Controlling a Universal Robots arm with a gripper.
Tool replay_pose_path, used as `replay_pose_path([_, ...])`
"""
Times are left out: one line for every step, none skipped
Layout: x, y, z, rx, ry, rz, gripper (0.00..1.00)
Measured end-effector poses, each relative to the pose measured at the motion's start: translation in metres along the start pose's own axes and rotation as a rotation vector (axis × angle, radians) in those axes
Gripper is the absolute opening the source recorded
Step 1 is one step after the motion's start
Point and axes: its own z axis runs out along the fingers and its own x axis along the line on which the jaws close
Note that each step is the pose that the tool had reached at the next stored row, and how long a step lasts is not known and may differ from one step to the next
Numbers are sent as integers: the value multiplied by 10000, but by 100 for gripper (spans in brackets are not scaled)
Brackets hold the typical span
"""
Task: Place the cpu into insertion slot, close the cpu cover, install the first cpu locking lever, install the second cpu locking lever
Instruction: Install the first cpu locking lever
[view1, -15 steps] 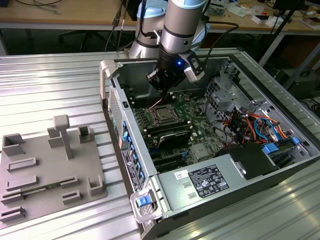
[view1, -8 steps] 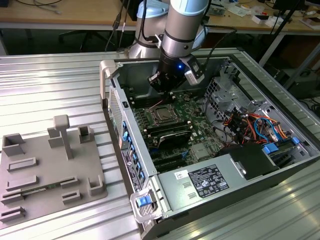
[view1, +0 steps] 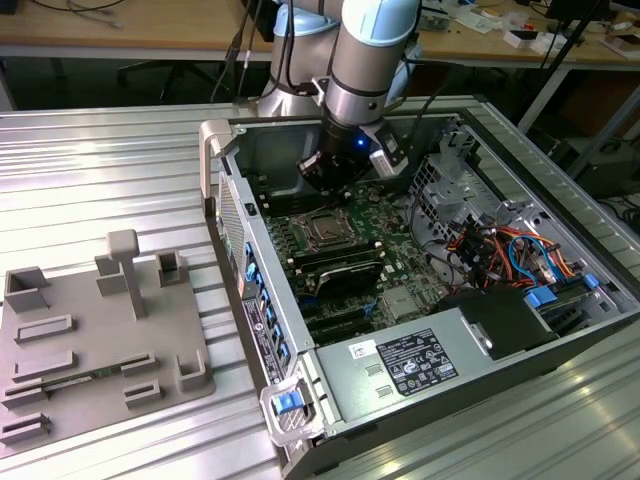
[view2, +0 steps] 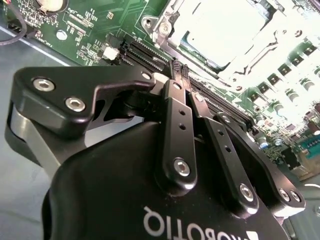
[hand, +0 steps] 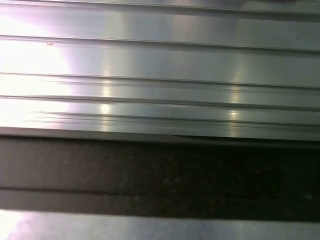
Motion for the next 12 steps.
replay_pose_path([-7,-1,15,0,0,1,11])
replay_pose_path([-15,-1,35,0,-1,1,11])
replay_pose_path([-19,-1,49,0,-2,1,11])
replay_pose_path([-21,-1,60,0,-1,1,11])
replay_pose_path([-21,-1,66,1,-1,2,11])
replay_pose_path([-21,-2,66,2,0,2,11])
replay_pose_path([-21,-2,66,2,0,2,11])
replay_pose_path([-21,-2,66,2,1,2,11])
replay_pose_path([-21,-1,69,0,-1,1,11])
replay_pose_path([-21,-1,71,-1,-1,1,11])
replay_pose_path([-21,-2,71,1,-1,1,11])
replay_pose_path([-21,-2,71,1,0,2,11])
